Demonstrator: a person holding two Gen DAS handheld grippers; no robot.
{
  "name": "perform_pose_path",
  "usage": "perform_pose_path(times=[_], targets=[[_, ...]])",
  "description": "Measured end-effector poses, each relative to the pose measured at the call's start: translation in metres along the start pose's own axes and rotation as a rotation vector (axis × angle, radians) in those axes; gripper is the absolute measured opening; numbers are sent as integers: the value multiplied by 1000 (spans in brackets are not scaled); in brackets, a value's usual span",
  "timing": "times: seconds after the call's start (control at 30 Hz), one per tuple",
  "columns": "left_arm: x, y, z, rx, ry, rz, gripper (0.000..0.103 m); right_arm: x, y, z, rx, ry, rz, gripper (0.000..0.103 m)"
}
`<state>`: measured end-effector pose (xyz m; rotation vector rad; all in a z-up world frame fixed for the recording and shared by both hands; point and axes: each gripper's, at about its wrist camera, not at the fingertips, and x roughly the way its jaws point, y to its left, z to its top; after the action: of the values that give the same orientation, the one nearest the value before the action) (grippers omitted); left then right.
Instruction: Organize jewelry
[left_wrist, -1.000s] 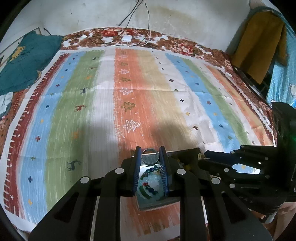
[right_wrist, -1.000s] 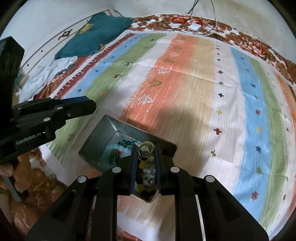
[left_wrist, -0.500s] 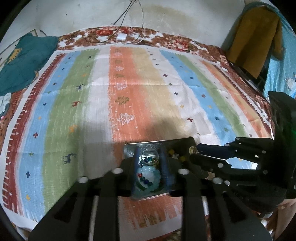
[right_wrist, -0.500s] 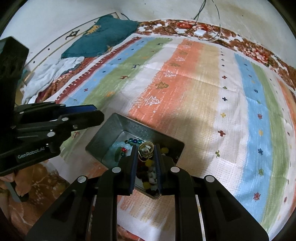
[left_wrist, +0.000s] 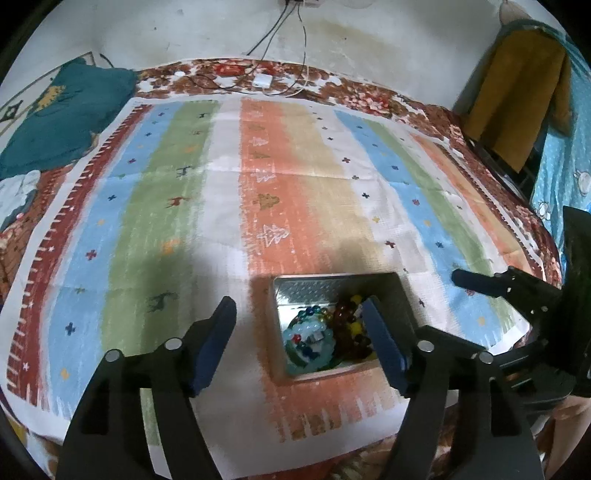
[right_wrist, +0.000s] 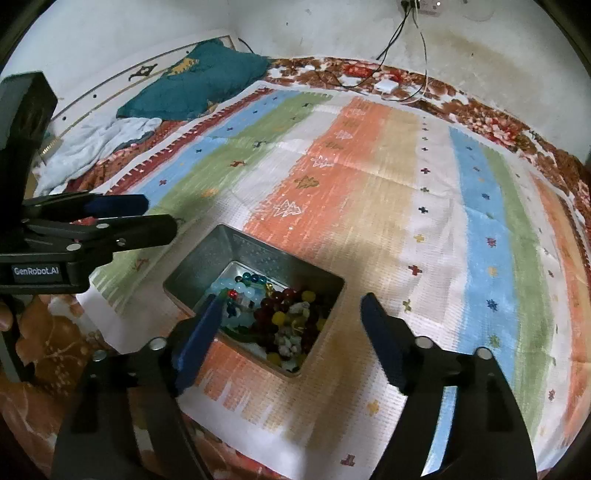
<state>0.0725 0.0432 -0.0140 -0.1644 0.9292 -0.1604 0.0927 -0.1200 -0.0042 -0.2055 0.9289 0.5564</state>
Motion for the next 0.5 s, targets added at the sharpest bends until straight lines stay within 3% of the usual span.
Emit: perform_pose_path(times=[0.33,0.5], targets=[[-11,-3,-19,16,-10,-20,97,-16,-3,-14,30,-34,-2,95],[-14,-9,-29,54,-12,-3,97,-23,-5,-24,47,-41,-18,98]])
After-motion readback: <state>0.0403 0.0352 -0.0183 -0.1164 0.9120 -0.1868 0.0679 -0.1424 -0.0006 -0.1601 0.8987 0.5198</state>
